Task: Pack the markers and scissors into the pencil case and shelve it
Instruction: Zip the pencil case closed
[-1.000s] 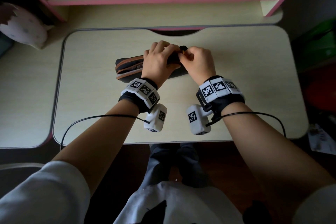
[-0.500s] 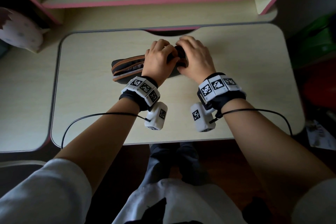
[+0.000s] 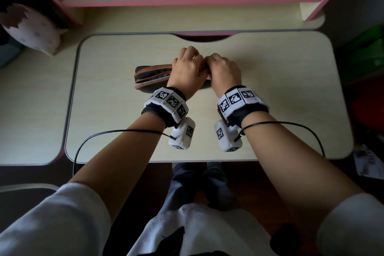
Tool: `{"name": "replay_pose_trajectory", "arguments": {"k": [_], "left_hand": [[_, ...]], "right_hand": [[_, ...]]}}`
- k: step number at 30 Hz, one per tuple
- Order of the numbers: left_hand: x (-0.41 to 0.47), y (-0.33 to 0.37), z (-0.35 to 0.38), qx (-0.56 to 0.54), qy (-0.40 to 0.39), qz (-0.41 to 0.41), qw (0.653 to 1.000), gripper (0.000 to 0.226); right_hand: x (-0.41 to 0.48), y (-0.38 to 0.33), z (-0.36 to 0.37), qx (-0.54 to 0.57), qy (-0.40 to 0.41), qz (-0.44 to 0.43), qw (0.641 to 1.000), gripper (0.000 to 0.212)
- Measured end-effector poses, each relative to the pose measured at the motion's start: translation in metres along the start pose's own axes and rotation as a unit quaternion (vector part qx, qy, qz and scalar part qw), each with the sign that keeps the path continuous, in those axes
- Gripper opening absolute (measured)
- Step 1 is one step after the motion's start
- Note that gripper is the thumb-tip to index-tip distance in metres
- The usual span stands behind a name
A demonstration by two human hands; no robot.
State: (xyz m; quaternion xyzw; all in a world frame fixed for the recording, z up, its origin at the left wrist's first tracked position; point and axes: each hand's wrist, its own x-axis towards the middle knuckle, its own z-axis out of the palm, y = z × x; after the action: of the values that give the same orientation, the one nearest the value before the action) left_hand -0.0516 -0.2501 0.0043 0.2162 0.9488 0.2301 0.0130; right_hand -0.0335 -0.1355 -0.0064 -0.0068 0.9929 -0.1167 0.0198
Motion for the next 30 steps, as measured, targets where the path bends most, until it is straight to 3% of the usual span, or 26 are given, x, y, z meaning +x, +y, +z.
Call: {"name": "replay_pose_trajectory", "arguments": {"k": [21,30], "left_hand": [[-0.022,-0.034,-0.027,0.073,-0.009,-0.031,0.997,0.027],[-0.036,-0.08,-0.043,0.067,0.028,-0.12,0.99,0.027]], "right_hand": [[-0.004,-0.04,0.004,-0.054,-0.004,0.044,0.998,0.023],[0.0,-0.047,0.005,-0.064,-0.03,0.095,0.993,0.024]]}}
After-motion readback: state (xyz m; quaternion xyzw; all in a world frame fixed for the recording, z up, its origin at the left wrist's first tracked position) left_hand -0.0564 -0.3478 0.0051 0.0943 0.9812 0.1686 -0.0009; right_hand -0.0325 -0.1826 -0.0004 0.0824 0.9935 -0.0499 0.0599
